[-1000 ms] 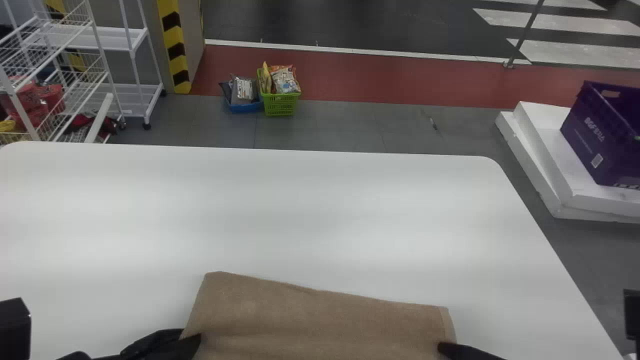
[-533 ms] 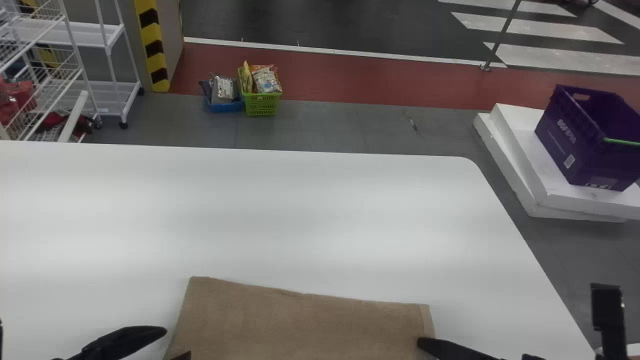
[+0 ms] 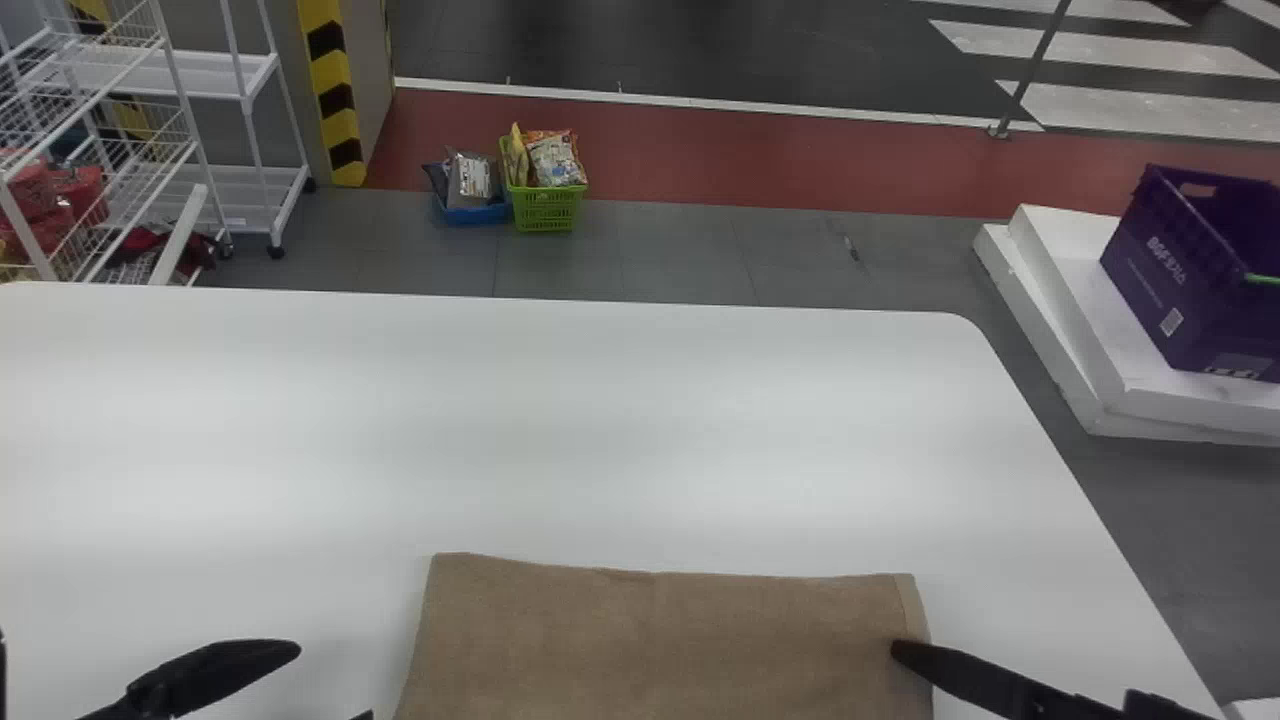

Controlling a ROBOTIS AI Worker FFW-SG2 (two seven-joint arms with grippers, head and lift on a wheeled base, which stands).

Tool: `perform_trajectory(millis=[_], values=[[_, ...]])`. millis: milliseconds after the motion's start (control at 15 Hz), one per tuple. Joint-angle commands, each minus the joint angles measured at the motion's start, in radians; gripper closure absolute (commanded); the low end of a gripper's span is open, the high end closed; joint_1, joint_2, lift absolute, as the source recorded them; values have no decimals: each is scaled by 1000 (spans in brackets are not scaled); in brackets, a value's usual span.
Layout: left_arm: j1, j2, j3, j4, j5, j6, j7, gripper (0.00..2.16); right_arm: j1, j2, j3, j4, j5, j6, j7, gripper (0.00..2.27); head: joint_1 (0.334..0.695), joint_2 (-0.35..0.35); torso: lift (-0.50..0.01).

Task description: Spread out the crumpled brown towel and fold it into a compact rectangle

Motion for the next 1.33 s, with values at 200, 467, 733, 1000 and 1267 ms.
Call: perform_trajectory(millis=[200,467,733,1000,1267], values=[[0,-3,-16,20,-17,-18,-11,73,-19,1,-11,19,-40,2,-5,1231,695,-172,-127],[3,-2,-23,37,-28,-31,-25,83,-54,1,-16,18,-40,2,-12,1231,695,-176,-127],[1,0,-23,37,-28,-34,-26,83,-59,1,-43,1,-40,2,-9,1231,695,-181,-127],[-5,0,-26,58,-28,-58,-26,83,-65,1,-105,16,-51,2,-9,1227,695,-218,-127],[-11,3,-34,66,-28,-58,-26,83,-66,1,-40,41,-43,2,-9,1231,695,-241,-127]])
